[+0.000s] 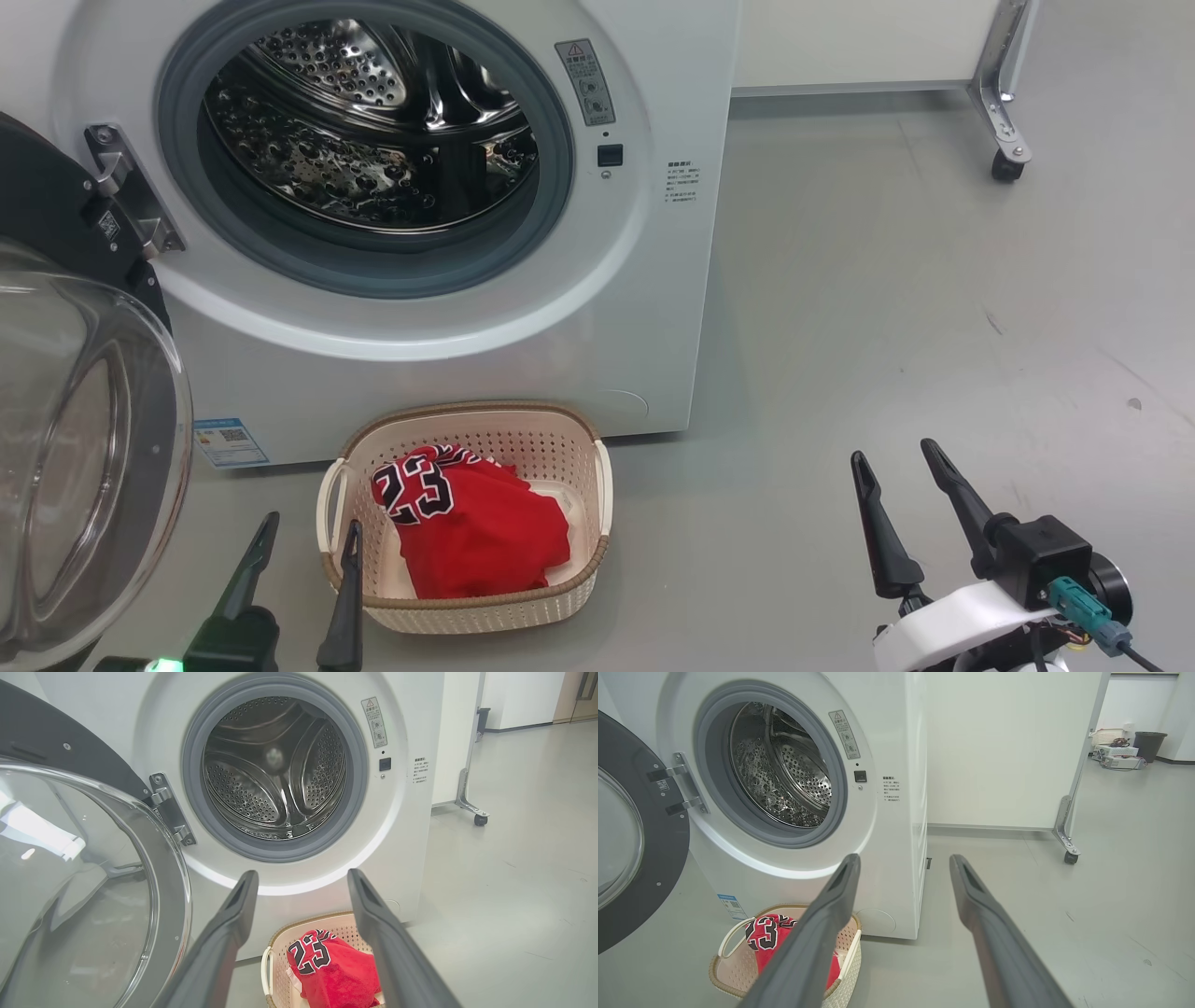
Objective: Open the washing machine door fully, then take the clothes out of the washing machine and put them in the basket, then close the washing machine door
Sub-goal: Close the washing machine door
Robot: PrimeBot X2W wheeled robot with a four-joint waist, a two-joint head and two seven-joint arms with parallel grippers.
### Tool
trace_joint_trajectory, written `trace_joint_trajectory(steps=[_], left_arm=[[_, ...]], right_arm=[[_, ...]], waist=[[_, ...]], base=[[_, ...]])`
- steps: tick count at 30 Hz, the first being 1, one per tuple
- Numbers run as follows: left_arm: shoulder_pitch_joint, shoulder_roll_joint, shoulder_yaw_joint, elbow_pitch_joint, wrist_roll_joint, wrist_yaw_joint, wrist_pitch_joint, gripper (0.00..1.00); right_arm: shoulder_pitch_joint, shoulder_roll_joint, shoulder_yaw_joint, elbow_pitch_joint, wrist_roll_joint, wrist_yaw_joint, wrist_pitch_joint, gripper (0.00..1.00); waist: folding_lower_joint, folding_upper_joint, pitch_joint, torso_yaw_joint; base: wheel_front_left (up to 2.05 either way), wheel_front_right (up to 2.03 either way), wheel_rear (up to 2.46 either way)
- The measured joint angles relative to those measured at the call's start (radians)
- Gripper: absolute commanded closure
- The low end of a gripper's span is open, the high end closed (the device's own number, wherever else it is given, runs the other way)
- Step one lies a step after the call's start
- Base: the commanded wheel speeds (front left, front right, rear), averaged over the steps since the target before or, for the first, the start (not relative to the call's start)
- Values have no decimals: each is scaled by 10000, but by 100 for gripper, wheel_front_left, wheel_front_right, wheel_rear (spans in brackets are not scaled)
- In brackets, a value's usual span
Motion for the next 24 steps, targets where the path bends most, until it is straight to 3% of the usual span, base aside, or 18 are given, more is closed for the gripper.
trace_joint_trajectory(steps=[24], left_arm=[[44, 15, 17, -150, 0, 0, 128, 0]], right_arm=[[24, -19, -54, -90, 4, -75, 59, 0]], waist=[[0, 0, -2, 61]], base=[[-4, 4, 0]])
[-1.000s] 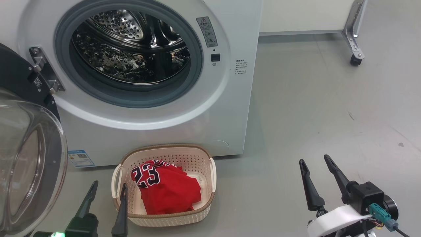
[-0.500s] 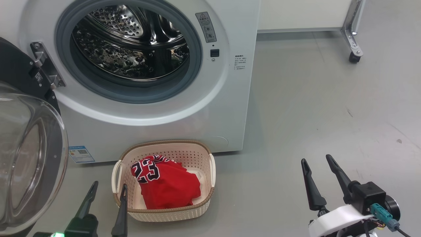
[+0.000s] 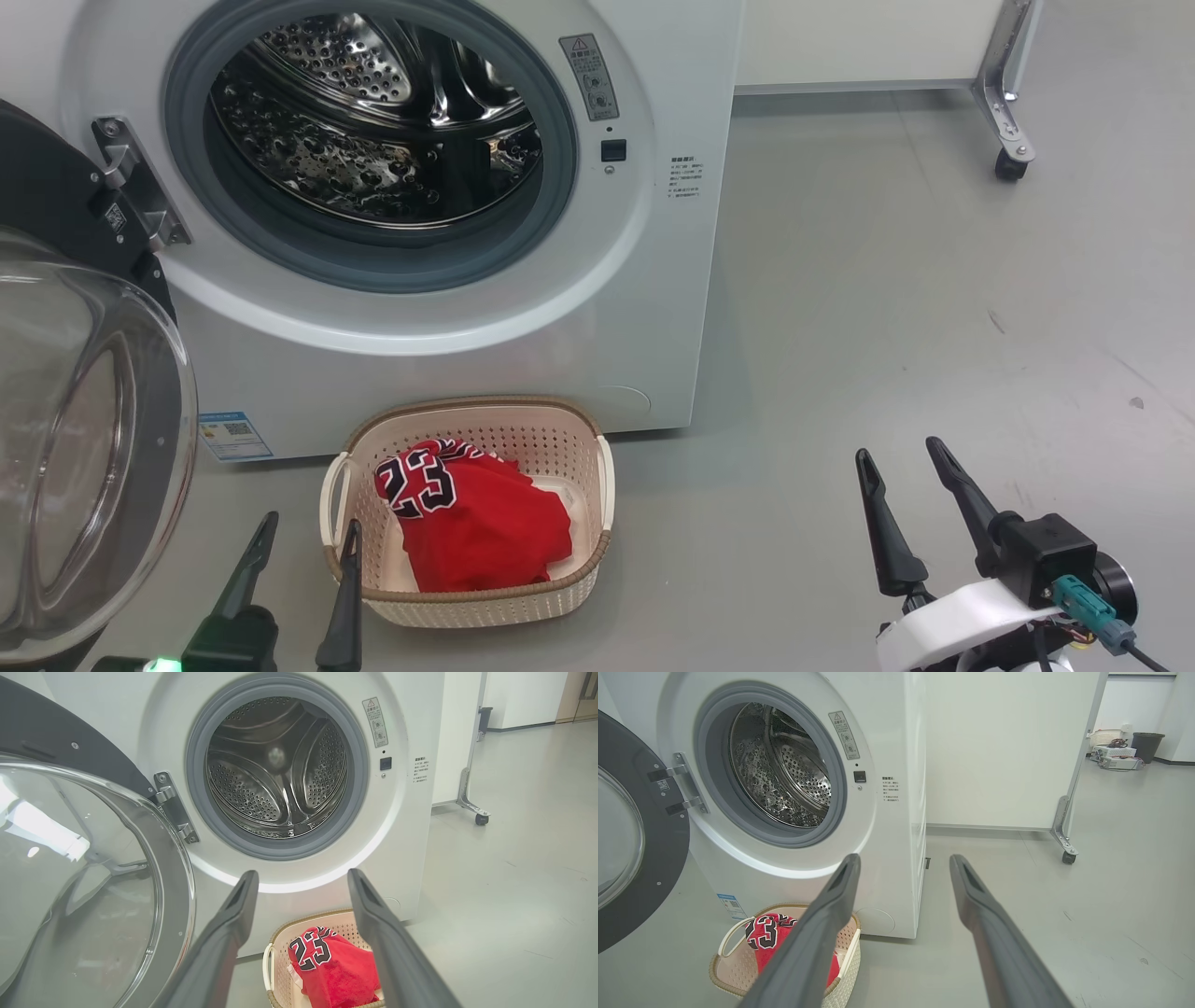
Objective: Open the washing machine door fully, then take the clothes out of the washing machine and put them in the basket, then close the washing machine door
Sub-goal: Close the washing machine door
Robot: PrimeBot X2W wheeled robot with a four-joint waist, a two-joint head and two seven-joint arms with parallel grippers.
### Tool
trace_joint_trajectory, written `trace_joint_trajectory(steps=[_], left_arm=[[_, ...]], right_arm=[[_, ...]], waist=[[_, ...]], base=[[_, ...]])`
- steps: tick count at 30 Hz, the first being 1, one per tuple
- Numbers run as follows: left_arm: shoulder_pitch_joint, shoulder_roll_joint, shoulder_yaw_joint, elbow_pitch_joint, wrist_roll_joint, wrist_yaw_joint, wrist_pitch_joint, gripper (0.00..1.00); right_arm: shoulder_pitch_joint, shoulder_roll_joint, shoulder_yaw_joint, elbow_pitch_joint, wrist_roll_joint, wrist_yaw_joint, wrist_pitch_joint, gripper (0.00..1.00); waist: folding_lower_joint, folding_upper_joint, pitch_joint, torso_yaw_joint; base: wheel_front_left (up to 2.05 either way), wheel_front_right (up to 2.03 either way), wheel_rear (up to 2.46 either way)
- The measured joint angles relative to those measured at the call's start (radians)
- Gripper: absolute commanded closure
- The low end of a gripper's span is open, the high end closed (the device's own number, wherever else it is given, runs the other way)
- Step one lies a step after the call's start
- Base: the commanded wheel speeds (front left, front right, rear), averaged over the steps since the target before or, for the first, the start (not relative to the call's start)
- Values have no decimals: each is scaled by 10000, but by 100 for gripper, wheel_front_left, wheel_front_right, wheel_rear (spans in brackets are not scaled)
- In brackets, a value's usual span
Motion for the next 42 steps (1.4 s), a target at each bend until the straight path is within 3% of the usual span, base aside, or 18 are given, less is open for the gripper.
trace_joint_trajectory(steps=[21, 31, 42], left_arm=[[-2, 2, -171, -188, 192, 0, 59, 0], [-15, -176, -257, -238, 251, 2, -42, 0], [-15, -305, -261, -221, 245, 33, -234, 0]], right_arm=[[172, -130, -270, -188, 2, -107, -2, 0], [198, -370, -401, -399, 2, -173, 0, 0], [187, -468, -276, -483, -6, -73, 125, 0]], waist=[[0, -1, 83, 465], [0, -1, 240, 1420], [0, -1, 299, 3014]], base=[[0, 0, 0], [0, 0, 0], [0, 0, 0]])
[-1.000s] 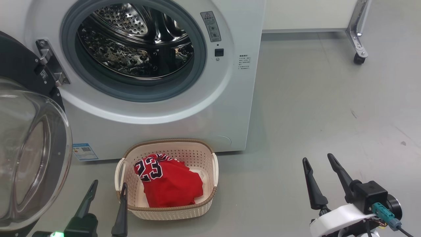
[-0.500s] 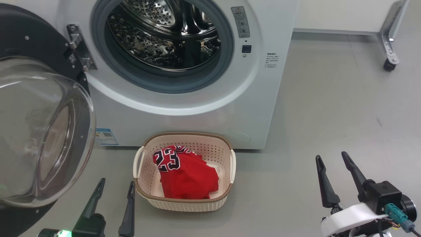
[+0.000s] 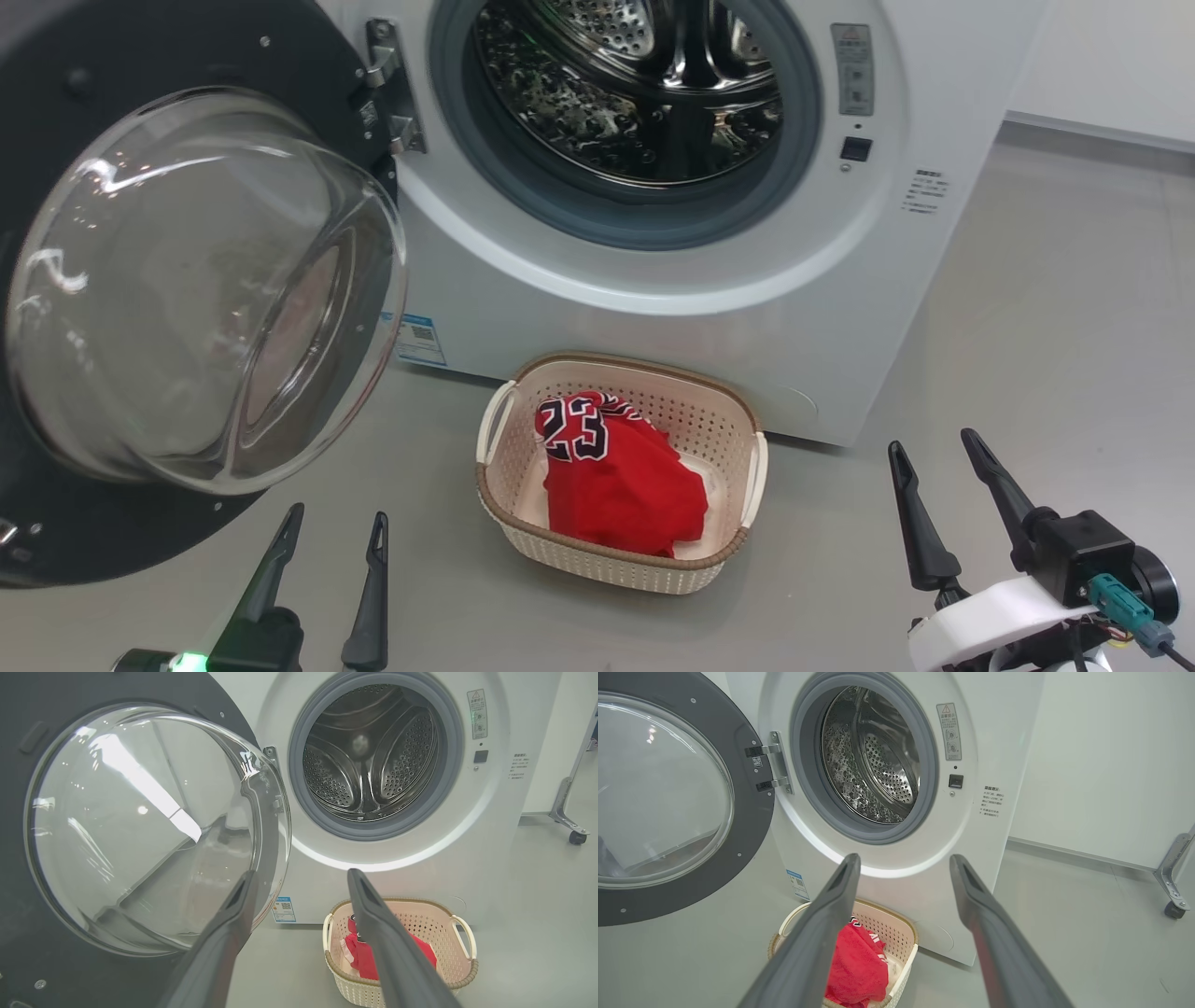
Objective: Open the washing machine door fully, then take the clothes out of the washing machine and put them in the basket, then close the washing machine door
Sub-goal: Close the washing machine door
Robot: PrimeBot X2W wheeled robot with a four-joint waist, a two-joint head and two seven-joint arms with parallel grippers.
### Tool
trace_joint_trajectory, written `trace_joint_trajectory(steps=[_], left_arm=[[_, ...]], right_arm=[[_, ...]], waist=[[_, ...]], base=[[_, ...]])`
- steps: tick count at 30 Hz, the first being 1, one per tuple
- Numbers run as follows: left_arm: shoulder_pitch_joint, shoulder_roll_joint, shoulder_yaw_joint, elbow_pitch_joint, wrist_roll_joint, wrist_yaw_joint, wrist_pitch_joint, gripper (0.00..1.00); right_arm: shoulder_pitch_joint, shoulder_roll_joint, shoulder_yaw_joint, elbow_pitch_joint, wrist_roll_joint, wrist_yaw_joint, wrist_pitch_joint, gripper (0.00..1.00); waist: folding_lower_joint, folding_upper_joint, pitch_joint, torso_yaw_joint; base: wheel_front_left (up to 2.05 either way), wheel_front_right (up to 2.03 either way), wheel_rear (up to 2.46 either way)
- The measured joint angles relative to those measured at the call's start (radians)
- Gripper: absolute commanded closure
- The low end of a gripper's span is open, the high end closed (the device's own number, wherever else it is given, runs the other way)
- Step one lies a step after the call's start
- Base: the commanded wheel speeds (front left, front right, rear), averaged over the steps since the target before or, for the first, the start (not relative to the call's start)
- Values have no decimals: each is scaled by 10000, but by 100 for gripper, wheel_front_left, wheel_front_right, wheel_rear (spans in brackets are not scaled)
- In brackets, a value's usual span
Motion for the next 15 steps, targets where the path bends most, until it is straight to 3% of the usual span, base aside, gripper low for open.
trace_joint_trajectory(steps=[15], left_arm=[[-4, 0, -167, 192, -29, -2, -2, 0]], right_arm=[[0, 130, 161, -100, 2, -4, 123, 0]], waist=[[0, 0, -8, 1982]], base=[[0, 0, 0]])
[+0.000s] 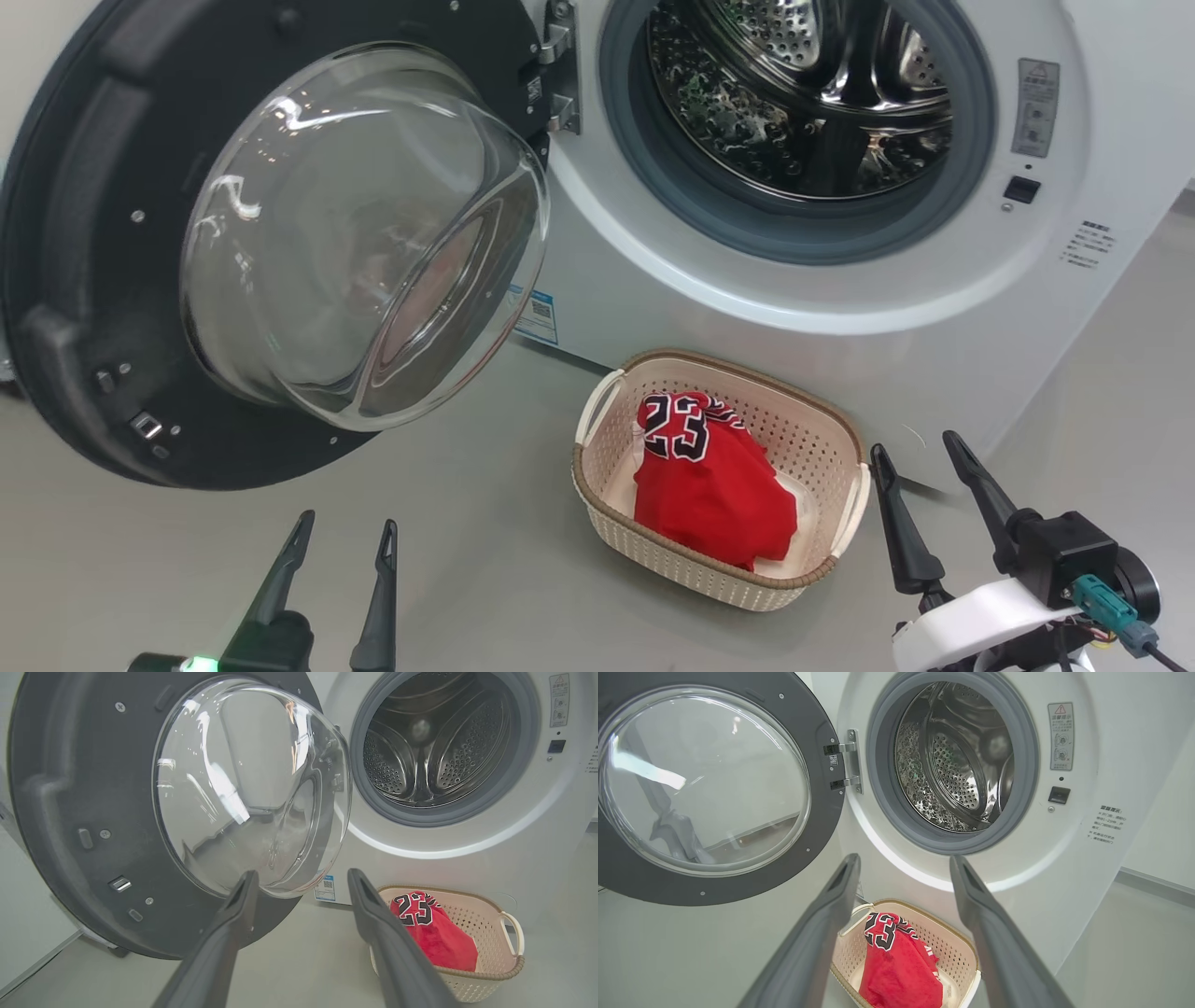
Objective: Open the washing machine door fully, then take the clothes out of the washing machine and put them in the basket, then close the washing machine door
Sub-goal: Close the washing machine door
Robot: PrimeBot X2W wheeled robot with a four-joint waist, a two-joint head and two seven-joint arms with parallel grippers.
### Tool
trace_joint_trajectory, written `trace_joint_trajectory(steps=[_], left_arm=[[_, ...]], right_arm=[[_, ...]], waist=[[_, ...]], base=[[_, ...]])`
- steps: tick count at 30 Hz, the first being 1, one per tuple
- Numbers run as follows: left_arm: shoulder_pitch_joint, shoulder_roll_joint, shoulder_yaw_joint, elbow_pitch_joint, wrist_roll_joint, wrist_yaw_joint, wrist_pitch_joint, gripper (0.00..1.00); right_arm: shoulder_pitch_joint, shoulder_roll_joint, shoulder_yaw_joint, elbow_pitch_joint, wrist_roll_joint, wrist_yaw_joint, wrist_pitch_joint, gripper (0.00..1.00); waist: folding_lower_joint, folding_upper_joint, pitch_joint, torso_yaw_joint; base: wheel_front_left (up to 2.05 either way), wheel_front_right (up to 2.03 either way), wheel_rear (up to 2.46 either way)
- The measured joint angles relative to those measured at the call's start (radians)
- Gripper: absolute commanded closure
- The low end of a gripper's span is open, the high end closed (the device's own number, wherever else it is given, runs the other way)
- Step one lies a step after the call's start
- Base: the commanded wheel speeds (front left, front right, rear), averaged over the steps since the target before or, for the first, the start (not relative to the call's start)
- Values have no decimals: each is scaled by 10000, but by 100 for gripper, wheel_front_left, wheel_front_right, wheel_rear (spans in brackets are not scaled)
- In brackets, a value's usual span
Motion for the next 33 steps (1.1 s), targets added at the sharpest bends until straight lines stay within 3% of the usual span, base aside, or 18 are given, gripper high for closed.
trace_joint_trajectory(steps=[7, 25, 26, 27, 28, 33], left_arm=[[-1, -2, 119, 31, -56, 0, -2, 0], [-1, 6, 357, 27, -58, 2, -84, 0], [-1, 6, 393, 33, -56, 4, -84, 35], [-1, 6, 431, 29, -56, 33, -84, 80], [-1, 6, 462, 25, -56, 46, -86, 100], [0, 6, 522, 23, -56, 50, -84, 100]], right_arm=[[-6, 75, 234, 25, -2, 8, 61, 0], [-33, 184, 280, 142, 0, 8, 59, 0], [-34, 186, 284, 174, -2, 8, 59, 0], [-34, 188, 290, 190, -2, 8, 58, 0], [-34, 192, 288, 190, 0, 8, 58, 0], [-34, 217, 291, 217, 0, 8, 58, 0]], waist=[[0, 0, -28, 463], [0, 0, -40, 360], [0, 0, -55, 357], [0, 0, -75, 354], [0, 0, -88, 350], [0, 0, -129, 337]], base=[[0, 0, 0], [0, 0, 0], [0, 0, 0], [0, 0, 0], [0, 0, 0], [0, 0, 0]])
